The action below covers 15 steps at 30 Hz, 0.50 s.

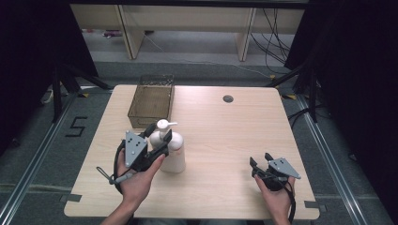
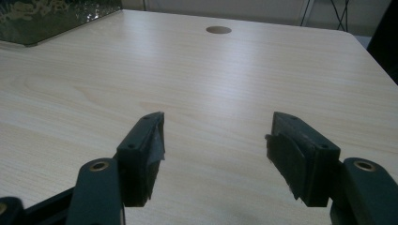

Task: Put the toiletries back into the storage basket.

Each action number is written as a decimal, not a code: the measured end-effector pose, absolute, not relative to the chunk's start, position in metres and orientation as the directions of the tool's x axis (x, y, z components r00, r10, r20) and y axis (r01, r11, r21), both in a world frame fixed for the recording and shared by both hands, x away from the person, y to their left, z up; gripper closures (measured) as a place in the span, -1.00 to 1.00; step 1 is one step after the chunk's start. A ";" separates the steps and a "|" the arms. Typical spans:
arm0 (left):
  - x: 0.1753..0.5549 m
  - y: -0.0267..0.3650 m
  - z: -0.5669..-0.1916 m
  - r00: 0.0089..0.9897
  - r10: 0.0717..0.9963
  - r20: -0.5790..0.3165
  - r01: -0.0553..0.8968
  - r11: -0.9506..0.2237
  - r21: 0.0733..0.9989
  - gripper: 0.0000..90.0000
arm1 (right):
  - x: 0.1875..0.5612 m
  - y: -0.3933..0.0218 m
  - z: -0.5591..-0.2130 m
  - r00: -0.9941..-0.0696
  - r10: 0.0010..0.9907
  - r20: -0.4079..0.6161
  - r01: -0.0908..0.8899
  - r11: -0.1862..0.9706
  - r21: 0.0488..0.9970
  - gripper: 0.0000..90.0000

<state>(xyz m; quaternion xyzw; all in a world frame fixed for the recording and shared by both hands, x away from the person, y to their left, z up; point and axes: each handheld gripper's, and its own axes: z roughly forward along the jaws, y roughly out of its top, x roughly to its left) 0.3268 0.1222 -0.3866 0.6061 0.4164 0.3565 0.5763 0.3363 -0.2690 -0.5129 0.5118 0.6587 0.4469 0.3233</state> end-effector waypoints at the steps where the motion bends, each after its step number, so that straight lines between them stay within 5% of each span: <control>1: 0.328 0.122 -0.386 0.394 0.918 -0.042 0.098 0.004 0.995 -0.08 | 0.336 -0.269 -0.513 -0.268 0.963 0.031 0.385 0.077 0.920 -0.18; 15: 0.335 0.114 -0.379 0.366 0.930 -0.035 0.125 -0.012 0.992 0.04 | 0.339 -0.273 -0.513 -0.284 0.959 -0.008 0.363 0.115 0.925 -0.19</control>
